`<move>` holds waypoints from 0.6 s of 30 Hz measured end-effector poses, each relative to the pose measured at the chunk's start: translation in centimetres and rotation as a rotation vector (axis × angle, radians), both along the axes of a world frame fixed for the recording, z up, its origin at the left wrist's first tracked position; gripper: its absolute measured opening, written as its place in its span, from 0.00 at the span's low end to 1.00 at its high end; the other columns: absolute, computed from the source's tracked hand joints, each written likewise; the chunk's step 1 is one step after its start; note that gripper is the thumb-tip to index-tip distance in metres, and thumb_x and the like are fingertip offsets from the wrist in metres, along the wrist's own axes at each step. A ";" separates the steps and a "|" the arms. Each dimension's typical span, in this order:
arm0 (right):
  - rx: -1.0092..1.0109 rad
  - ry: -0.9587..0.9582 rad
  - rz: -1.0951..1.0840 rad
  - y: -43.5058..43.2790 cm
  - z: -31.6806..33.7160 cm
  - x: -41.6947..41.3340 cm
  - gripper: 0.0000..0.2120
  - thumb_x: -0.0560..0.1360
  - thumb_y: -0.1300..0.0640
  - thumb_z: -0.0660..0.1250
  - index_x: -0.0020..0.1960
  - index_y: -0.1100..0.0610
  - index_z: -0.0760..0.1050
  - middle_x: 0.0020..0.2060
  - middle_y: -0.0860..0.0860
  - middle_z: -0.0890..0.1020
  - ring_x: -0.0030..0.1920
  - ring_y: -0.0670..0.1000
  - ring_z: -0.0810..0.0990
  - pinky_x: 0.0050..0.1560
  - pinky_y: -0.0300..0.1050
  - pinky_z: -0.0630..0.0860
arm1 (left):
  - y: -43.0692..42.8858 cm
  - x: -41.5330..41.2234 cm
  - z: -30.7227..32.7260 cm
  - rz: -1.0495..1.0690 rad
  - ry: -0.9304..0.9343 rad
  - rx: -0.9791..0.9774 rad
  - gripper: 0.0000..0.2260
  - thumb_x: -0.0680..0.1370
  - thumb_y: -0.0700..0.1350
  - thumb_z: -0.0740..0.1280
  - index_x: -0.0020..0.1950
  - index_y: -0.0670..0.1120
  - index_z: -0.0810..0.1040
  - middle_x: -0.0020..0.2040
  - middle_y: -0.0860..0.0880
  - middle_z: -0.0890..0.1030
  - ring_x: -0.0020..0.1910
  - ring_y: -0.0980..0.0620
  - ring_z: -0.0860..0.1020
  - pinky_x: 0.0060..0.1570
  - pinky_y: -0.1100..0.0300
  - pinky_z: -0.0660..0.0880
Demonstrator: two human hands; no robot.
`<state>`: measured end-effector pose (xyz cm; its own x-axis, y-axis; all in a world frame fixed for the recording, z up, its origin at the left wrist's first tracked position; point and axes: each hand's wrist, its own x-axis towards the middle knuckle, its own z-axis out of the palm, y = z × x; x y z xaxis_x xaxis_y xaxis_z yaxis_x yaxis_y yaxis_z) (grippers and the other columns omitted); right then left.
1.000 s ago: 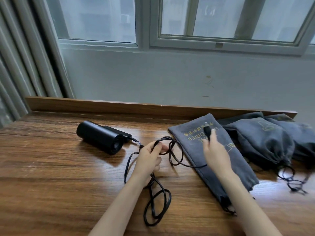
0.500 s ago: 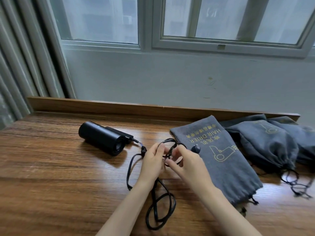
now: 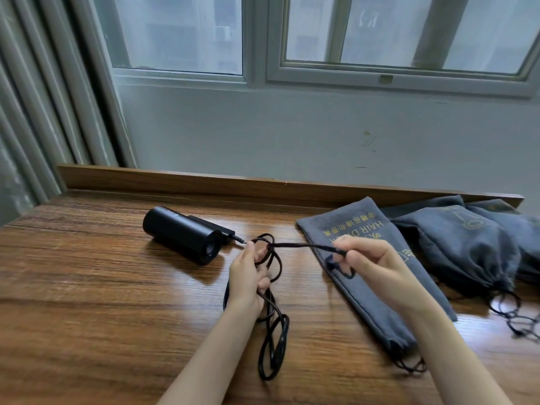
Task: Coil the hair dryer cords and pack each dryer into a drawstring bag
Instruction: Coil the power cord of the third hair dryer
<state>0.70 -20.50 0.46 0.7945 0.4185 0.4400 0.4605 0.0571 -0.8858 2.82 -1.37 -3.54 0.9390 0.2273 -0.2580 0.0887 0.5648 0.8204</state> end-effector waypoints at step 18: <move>-0.340 0.263 -0.777 -1.1 -1.8 2.7 0.11 0.80 0.60 0.55 0.42 0.54 0.74 0.37 0.51 0.78 0.39 0.50 0.74 0.37 0.42 0.68 | -0.3 -0.5 -1.0 0.164 -0.323 0.708 0.07 0.81 0.47 0.55 0.46 0.51 0.70 0.37 0.55 0.75 0.34 0.67 0.74 0.33 0.74 0.69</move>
